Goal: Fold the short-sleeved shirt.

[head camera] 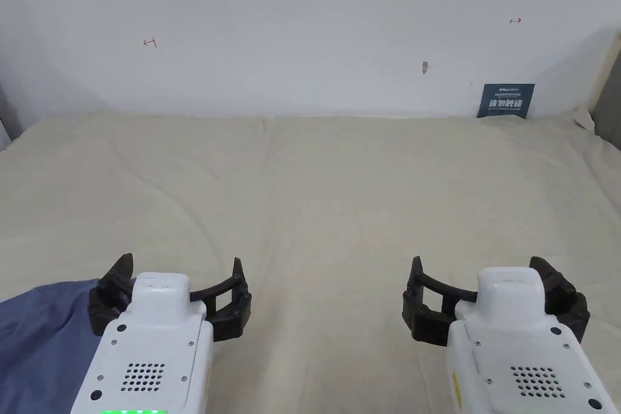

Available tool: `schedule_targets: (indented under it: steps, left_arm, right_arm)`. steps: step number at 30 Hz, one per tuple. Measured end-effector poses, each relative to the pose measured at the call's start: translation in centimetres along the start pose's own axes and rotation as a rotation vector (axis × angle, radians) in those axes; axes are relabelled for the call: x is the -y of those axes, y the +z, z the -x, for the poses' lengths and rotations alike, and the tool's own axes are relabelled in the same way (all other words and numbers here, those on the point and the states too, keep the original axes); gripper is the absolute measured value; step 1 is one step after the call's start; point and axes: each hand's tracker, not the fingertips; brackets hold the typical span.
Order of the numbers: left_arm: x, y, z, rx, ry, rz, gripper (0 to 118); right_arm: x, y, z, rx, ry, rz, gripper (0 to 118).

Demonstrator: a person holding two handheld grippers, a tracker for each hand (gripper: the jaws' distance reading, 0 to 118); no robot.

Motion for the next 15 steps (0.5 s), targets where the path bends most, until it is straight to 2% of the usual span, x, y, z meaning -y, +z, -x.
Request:
schedule_targets:
  steps: [15]
  left_arm:
    - [-0.21,-0.14,0.65,0.005,0.051,0.02,118]
  right_arm:
    - [-0.1,0.1,-0.27,-0.005,-0.009,0.008,118]
